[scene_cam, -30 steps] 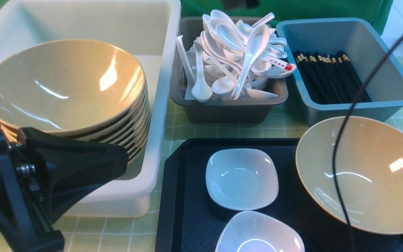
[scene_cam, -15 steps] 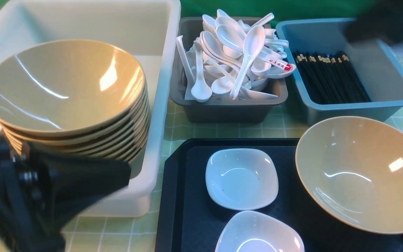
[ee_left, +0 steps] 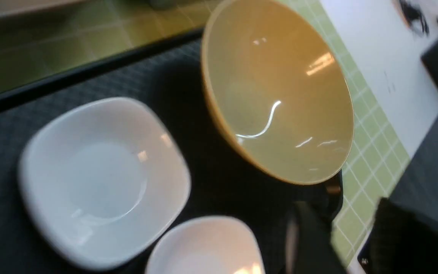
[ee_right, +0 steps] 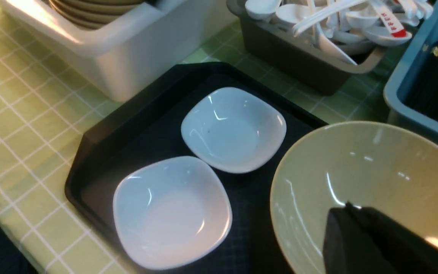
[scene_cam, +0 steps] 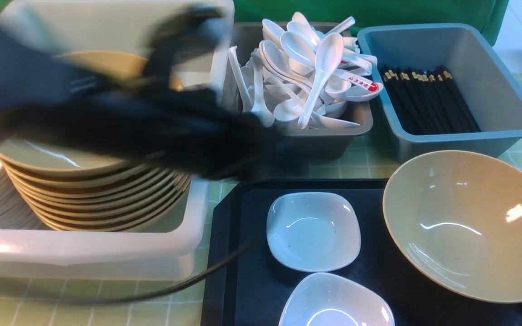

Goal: On green table put chopsticks spoon bowls plates into blue grey white boxes.
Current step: 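Grasp the large bowl on the tray by its rim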

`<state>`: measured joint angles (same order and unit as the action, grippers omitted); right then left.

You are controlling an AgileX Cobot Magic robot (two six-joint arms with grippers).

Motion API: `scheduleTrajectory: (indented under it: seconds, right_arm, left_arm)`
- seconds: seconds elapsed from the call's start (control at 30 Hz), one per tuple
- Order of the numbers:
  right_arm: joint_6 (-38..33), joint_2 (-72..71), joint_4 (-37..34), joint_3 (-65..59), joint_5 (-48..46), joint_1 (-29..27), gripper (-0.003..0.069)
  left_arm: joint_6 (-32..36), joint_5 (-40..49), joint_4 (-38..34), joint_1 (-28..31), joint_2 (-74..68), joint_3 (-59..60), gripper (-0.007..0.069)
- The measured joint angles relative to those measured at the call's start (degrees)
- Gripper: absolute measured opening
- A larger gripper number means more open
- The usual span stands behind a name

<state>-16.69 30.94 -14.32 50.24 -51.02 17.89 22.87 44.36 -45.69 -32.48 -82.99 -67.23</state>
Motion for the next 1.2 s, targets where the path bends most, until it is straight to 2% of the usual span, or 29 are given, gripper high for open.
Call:
scheduleTrajectory:
  seconds: [0.03,0.07,0.13,0.2,0.33,0.5,0.73,0.93,1.1,1.2]
  right_arm:
    - [0.1,-0.1,0.1,0.0,-0.1,0.0,0.0024]
    - [0.1,-0.1,0.1,0.0,-0.1,0.0,0.0024]
    - [0.1,-0.1,0.3,0.0,-0.3,0.0,0.0024]
    - [0.1,-0.1,0.3,0.0,-0.3,0.0,0.0024]
    - [0.1,-0.1,0.4,0.0,-0.7,0.0,0.0024]
    - [0.1,-0.1,1.2,0.0,-1.8,0.0,0.0026]
    - [0.1,-0.1,1.4,0.0,-1.9,0.0,0.0025]
    - [-0.1,-0.1,1.5,0.0,-2.0,0.0,0.0026]
    - [-0.2,-0.1,1.5,0.0,-2.0,0.0,0.0027]
    - [-0.4,-0.1,1.5,0.0,-2.0,0.0,0.0027]
  left_arm:
    - [0.0,0.2,0.0,-1.1,-2.2,-2.1,0.0312]
    - [-0.1,0.3,0.0,-1.3,-3.7,-2.7,0.0322]
    - [-0.4,2.7,0.1,-3.8,-13.0,-10.1,0.0427]
    - [-1.6,5.8,0.2,-4.7,-21.6,-17.2,0.0496]
    - [-3.5,10.0,0.4,-4.8,-31.6,-26.5,0.0526]
    - [-8.1,15.9,2.5,-5.0,-44.3,-41.4,0.0523]
    - [-13.5,18.1,10.2,-8.0,-50.1,-50.0,0.0493]
    - [-17.7,19.5,18.0,-8.4,-49.1,-52.5,0.0421]
    - [-18.2,21.6,18.9,-8.4,-50.4,-52.5,0.0349]
    - [-18.2,21.6,17.9,-8.4,-52.5,-52.5,0.0253]
